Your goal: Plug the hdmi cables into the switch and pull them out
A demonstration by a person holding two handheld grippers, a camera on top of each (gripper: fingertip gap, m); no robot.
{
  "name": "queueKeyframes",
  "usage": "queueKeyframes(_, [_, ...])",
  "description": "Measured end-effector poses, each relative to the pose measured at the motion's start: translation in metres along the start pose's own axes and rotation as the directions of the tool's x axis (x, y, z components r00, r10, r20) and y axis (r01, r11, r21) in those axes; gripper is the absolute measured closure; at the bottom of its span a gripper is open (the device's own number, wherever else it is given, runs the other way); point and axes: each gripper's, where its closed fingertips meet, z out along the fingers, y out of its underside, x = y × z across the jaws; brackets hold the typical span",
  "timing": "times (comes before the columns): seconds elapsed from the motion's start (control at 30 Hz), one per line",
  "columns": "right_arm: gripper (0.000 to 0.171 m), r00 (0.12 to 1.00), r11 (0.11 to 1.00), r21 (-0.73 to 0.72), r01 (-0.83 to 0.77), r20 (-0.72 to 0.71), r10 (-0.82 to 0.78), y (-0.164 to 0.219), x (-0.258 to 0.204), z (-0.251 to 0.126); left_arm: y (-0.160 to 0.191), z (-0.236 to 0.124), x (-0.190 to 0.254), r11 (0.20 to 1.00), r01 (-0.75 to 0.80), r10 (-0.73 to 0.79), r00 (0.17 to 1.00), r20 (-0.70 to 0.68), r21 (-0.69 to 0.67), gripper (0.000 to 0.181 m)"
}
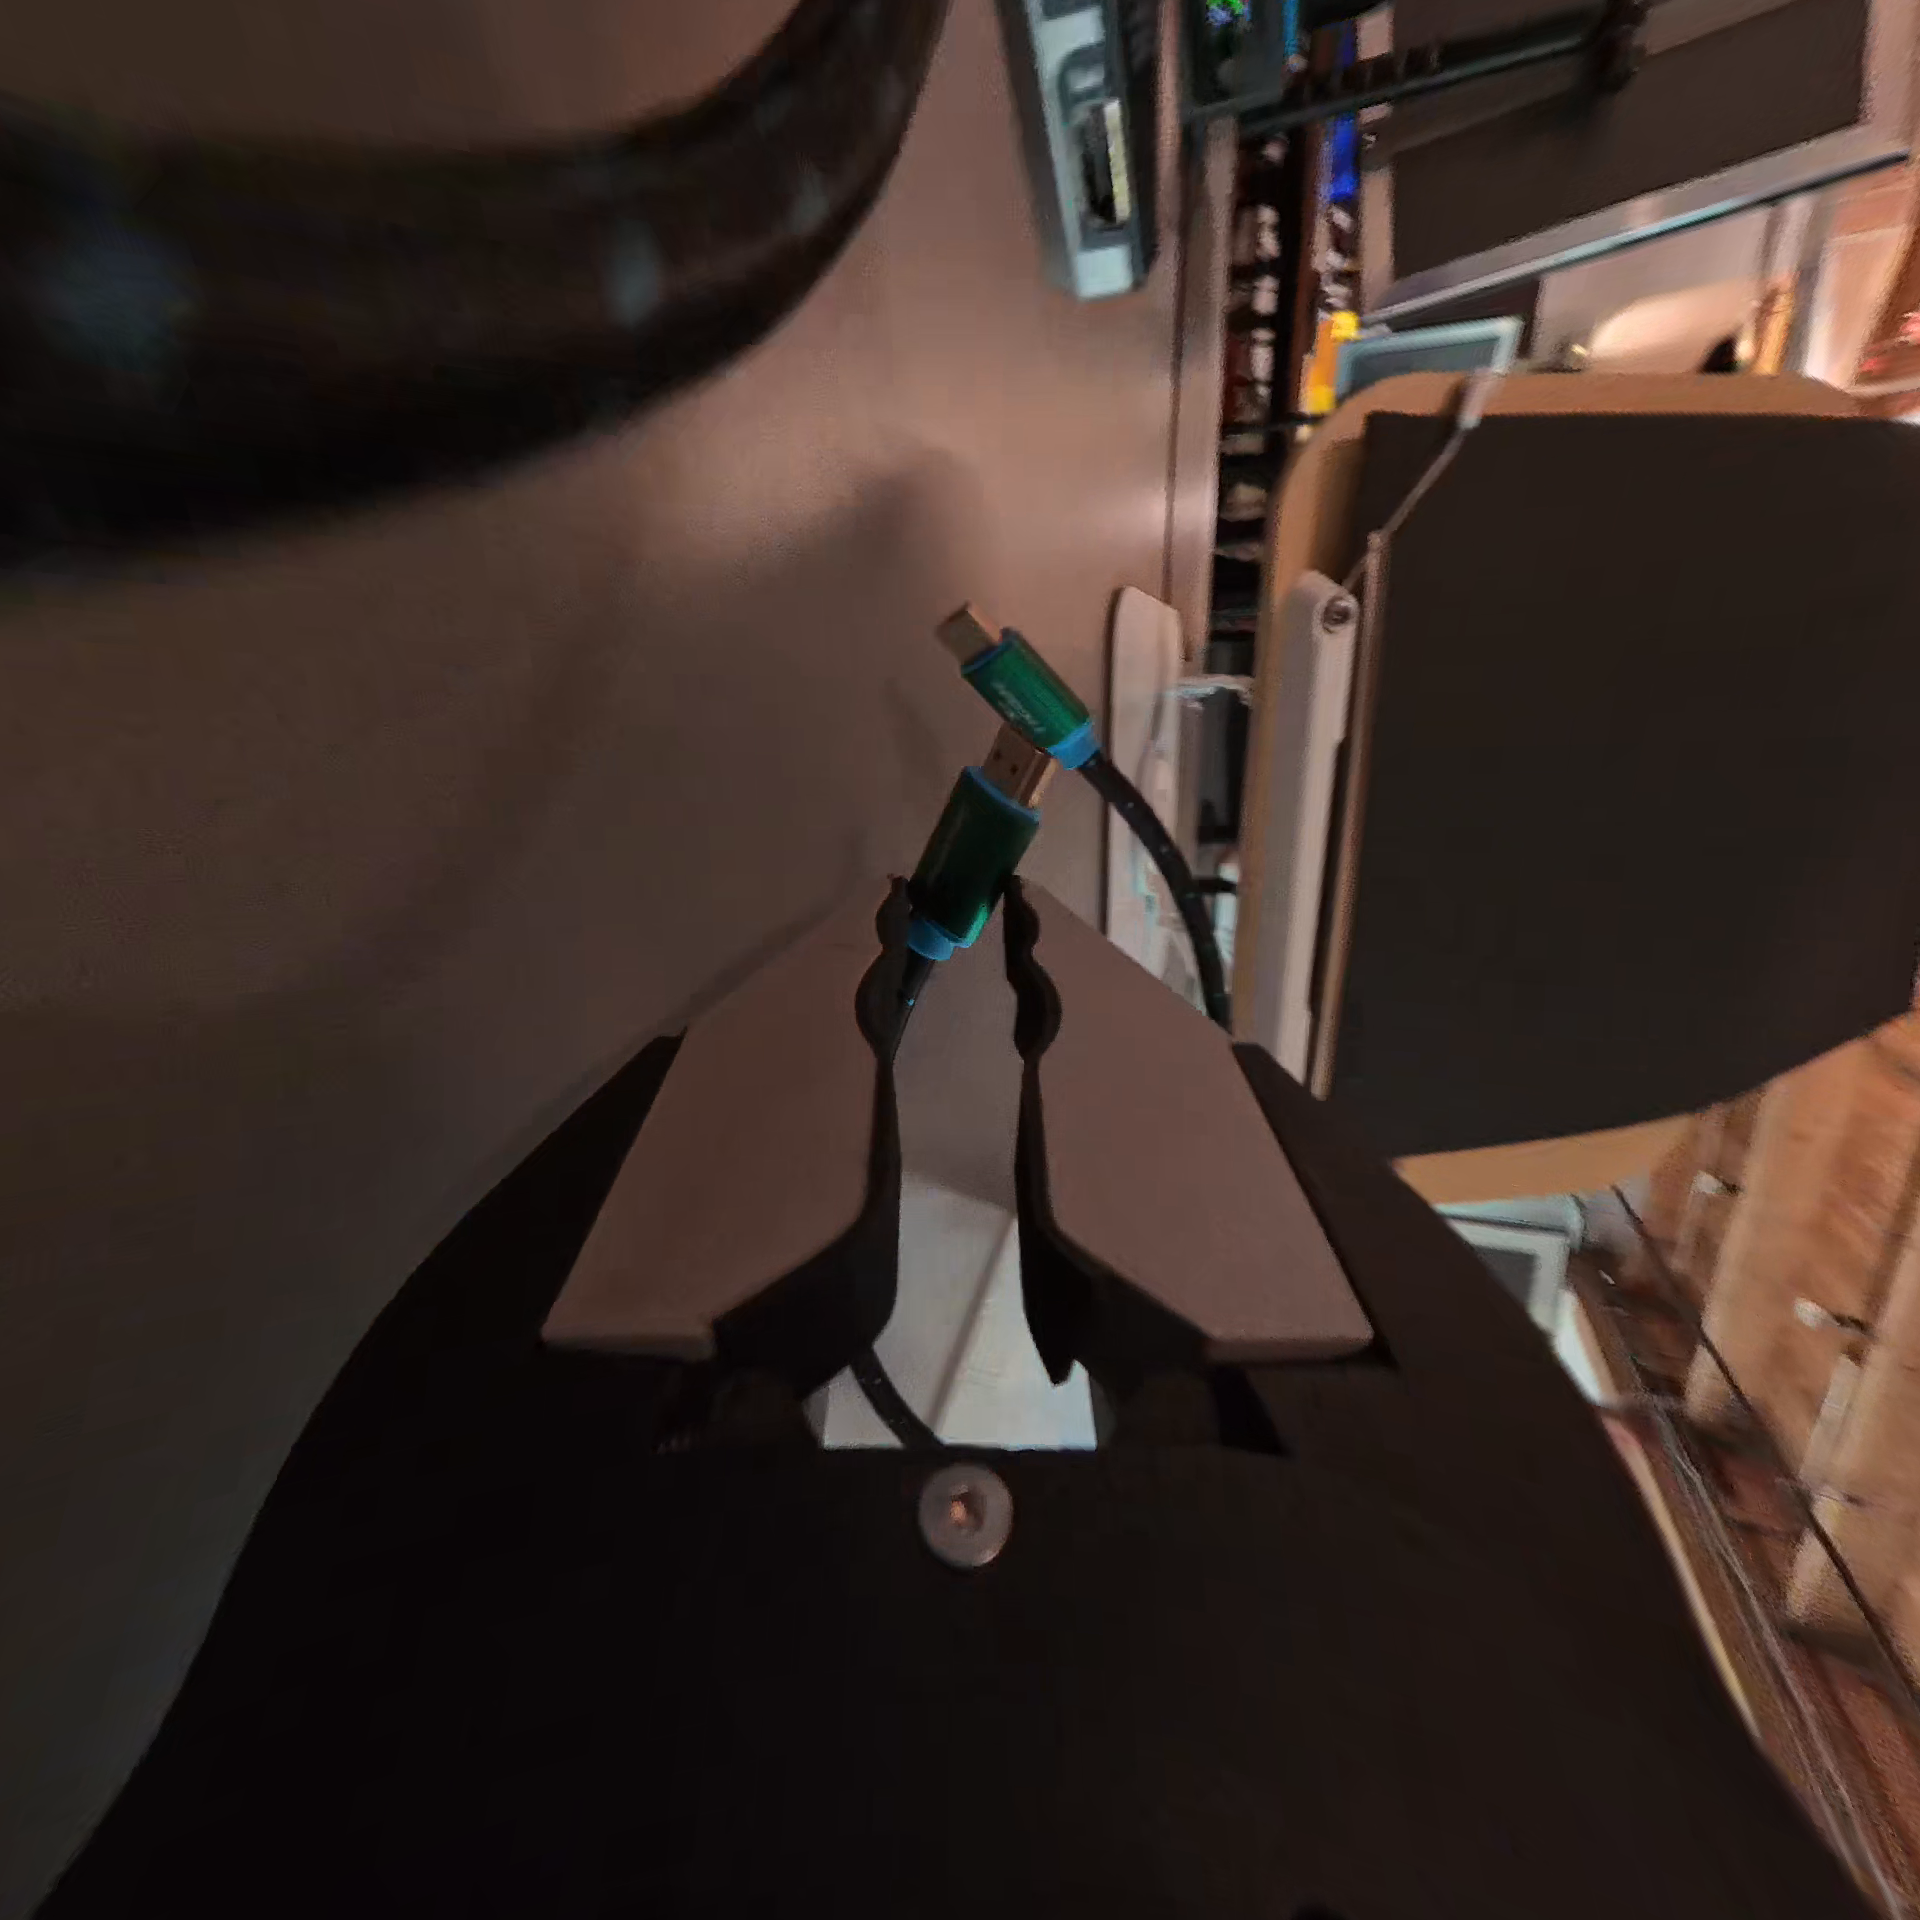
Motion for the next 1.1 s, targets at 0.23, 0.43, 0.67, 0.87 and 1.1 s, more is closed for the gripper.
queueKeyframes(0.23, [0.171,0.991,0.986,0.119,0.115,-0.076,-0.107,0.0,0.009,-0.032,0.011,0.0,-0.005,0.998,0.055,-0.055,0.998,0.007,-0.027,0.161])
queueKeyframes(0.43, [0.171,0.981,0.97,0.197,-0.14,0.158,0.11,-0.006,0.006,-0.049,0.01,0.0,-0.004,0.999,0.042,-0.042,0.999,0.007,-0.029,0.161])
queueKeyframes(0.67, [0.171,0.485,0.592,-0.164,-0.789,0.424,0.765,0.026,0.015,-0.014,0.011,0.0,-0.002,0.999,0.037,-0.037,0.999,0.0,-0.032,0.161])
queueKeyframes(0.87, [0.136,0.177,0.393,-0.318,-0.863,0.539,0.823,0.016,-0.001,0.004,0.011,0.0,-0.001,0.999,0.045,-0.045,0.999,-0.008,-0.03,0.161])
queueKeyframes(1.1, [0.135,-0.107,0.22,-0.452,-0.865,0.593,0.798,0.014,-0.012,0.01,0.011,0.0,0.001,0.999,0.046,-0.046,0.999,-0.018,-0.028,0.161])
